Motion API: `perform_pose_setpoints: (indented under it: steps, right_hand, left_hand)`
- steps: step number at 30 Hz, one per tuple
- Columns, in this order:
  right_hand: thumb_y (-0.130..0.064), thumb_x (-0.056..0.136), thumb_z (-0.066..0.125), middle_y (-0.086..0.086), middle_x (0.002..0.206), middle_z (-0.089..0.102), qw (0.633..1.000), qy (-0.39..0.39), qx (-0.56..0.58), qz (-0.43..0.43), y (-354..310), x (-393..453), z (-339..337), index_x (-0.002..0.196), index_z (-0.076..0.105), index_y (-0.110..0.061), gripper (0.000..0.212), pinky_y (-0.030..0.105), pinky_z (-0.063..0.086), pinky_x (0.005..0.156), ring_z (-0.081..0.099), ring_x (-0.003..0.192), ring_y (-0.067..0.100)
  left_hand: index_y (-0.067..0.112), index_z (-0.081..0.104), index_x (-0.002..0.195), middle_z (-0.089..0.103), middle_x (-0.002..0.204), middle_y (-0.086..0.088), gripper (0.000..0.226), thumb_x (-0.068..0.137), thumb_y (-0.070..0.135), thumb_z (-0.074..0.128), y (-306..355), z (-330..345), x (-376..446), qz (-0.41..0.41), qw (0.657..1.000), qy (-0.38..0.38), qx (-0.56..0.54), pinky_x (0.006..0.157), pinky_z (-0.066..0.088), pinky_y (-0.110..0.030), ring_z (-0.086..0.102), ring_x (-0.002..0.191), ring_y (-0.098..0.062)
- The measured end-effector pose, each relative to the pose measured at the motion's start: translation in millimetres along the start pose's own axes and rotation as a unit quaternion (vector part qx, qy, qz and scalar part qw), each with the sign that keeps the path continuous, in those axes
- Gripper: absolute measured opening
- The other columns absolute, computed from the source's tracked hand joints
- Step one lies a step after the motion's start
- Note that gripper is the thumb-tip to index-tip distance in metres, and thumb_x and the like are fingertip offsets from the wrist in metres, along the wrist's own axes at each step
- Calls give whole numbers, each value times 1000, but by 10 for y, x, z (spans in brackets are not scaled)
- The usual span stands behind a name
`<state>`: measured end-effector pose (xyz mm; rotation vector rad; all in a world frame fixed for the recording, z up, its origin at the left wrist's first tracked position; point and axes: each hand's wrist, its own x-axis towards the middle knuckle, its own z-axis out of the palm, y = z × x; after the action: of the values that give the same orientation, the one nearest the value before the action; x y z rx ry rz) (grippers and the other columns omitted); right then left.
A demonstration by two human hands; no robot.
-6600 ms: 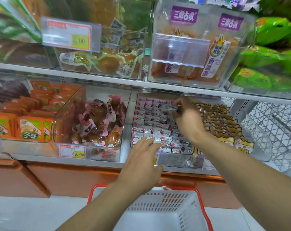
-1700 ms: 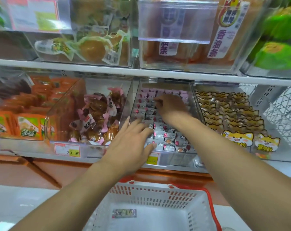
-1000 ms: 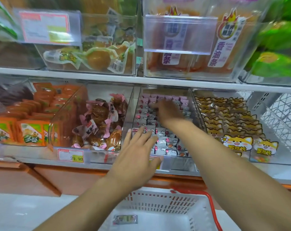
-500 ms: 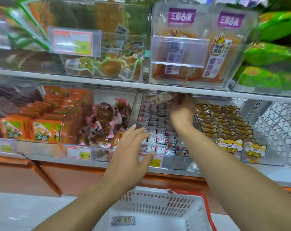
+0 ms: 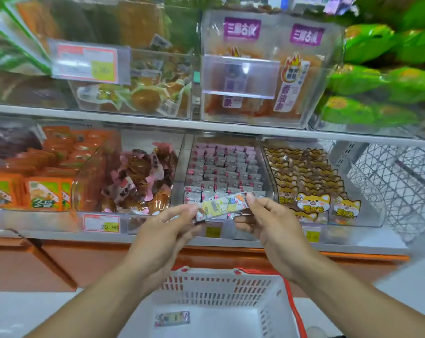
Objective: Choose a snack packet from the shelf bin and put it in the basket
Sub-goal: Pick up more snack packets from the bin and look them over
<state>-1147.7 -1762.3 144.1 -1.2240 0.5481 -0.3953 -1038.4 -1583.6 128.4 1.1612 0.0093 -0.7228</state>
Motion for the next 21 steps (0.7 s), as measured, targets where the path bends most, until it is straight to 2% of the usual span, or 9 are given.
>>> perform_pose_setpoints:
  steps: [3,4,7,9,11,13,16,19,21]
  right_hand:
    - [-35,78,76,-4,74,70,998,-45,29,45,18,6,-89,75,79,-20,16,25,59,71,75,79,20]
    - [-34,76,78,-3,76,71,996,-52,39,60,28,9,-110,76,79,-20,15,25,59,71,75,80,22]
    - [-28,74,78,1,92,69,992,-57,69,89,53,39,-149,95,74,-10,28,28,60,68,76,82,27]
    - [-26,77,74,-1,99,63,989,-64,90,98,46,56,-163,95,71,-11,23,29,59,64,75,81,27]
    - [-26,84,71,-3,105,61,989,-68,85,95,50,75,-184,93,68,-13,16,28,58,61,75,80,26]
    - [-24,93,66,-4,113,61,992,-55,66,88,67,93,-205,100,68,-13,14,28,58,60,76,81,26]
    - [-26,97,63,-7,108,62,996,-44,40,70,96,100,-224,98,70,-15,13,28,57,59,76,82,26]
    - [-28,100,60,-3,114,65,998,-29,15,45,106,105,-243,104,71,-17,16,28,58,60,76,81,25]
    - [-29,102,56,-1,120,65,999,-29,-17,9,109,117,-280,108,71,-23,17,29,59,65,76,88,26]
  left_hand:
    - [13,84,93,78,108,-5,46,49,25,90,-31,-37,85,-35,995,-4,-92,68,59,-18,76,89,-14]
    - [11,84,92,78,108,-6,42,51,23,89,-46,-38,107,-42,993,-5,-108,67,59,-18,75,87,-14]
    - [10,84,84,77,96,-7,26,60,20,86,-91,-25,139,-56,991,-18,-124,63,58,-17,74,77,-13]
    - [9,83,84,76,94,-9,19,67,18,82,-111,-26,156,-60,990,-30,-127,63,58,-18,74,75,-14]
    - [9,83,86,75,99,-11,18,70,17,81,-119,-37,172,-52,990,-36,-125,65,58,-19,74,79,-15]
    - [10,81,85,73,101,-11,20,67,18,84,-127,-52,192,-42,992,-36,-116,69,59,-20,73,81,-16]
    - [12,79,84,70,101,-11,22,66,21,85,-138,-56,204,-34,995,-36,-92,73,59,-22,69,83,-16]
    - [14,74,75,71,85,-4,8,73,19,79,-144,-39,188,-29,995,-34,-87,74,60,-24,67,81,-14]
    - [16,72,68,73,77,-1,8,73,18,77,-142,-21,174,-23,996,-27,-84,73,60,-22,70,75,-12]
